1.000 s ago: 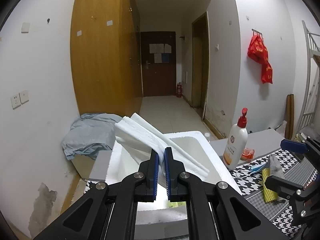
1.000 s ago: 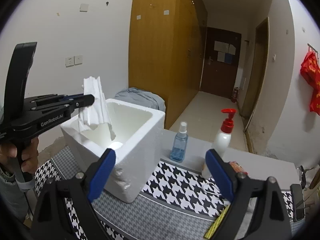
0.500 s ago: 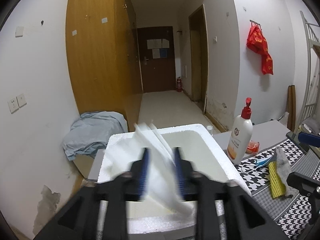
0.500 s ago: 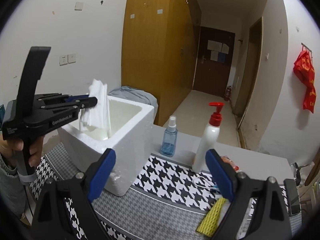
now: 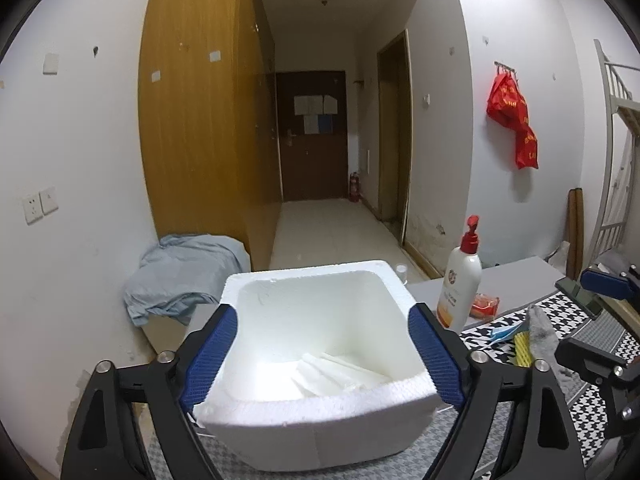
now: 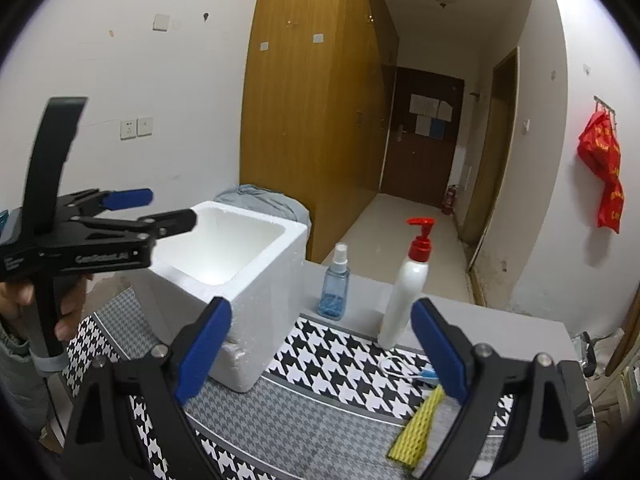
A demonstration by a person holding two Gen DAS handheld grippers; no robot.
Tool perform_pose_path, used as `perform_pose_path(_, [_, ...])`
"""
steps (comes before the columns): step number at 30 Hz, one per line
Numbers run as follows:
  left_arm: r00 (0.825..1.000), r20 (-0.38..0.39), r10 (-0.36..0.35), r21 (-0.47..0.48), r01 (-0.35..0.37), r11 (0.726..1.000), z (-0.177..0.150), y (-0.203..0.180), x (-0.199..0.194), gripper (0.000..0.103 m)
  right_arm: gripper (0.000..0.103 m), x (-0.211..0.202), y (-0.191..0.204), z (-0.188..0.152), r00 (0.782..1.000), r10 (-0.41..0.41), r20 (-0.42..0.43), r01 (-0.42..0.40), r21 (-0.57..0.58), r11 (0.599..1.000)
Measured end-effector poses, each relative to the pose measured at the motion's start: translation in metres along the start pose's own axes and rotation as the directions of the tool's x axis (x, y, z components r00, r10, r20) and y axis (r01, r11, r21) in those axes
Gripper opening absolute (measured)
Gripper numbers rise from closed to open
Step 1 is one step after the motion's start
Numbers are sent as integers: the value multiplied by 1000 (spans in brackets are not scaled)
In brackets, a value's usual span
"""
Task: Organize soft objects
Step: 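Withdraw both tools from the box back toward the grey sock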
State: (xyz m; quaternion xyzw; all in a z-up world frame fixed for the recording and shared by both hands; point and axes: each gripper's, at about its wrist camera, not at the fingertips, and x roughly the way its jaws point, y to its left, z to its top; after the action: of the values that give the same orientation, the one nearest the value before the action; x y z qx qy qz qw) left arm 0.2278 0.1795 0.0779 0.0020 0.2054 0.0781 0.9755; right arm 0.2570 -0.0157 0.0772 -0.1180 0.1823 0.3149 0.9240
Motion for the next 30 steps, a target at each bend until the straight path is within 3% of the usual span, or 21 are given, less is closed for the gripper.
perform_pose_path(11, [996,87,-17,0,17,1000,-4,-14,-67,101,98,-52,3,-3,998,-13,59,12,18,1000])
perform_pose_path(15, [994,106,-25,2,25,1000,-5,-23,-85,101,103,-73,1,-4,996,-14,89,11,38,999])
perform_pose_path(30, [985,166,-39,18,36,999,-8,-57,-131,101,103,-131,-8,-15,983,-80,163,69,74,995])
